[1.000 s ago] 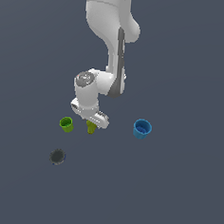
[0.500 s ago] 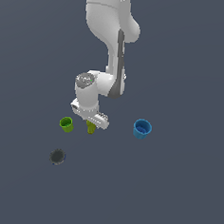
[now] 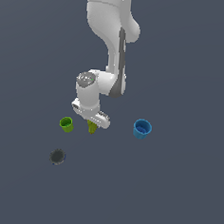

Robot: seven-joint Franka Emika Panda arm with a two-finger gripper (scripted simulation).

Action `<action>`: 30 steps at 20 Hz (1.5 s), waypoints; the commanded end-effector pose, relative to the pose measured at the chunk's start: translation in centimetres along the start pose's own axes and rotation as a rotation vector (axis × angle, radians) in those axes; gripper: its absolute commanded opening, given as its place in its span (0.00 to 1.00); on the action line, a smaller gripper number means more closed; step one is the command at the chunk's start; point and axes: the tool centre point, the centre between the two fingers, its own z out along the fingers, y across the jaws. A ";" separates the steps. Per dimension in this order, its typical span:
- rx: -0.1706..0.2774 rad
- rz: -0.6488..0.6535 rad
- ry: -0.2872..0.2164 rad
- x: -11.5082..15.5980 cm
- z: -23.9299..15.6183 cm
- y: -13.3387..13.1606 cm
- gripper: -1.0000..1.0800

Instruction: Pick up a designated object from a clutter of objects.

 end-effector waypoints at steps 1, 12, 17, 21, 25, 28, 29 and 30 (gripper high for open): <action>0.001 -0.001 0.002 -0.2 -0.6 -0.6 0.00; -0.001 0.000 0.003 -2.7 -6.6 -6.0 0.00; -0.002 0.000 0.004 -4.5 -10.8 -9.9 0.00; -0.003 0.000 0.004 -6.0 -14.4 -13.2 0.00; -0.004 0.000 0.005 -7.5 -18.1 -16.6 0.00; -0.004 0.000 0.005 -8.6 -20.8 -19.1 0.00; -0.004 0.000 0.005 -9.0 -21.7 -20.0 0.00; -0.004 0.000 0.004 -9.4 -22.6 -20.8 0.00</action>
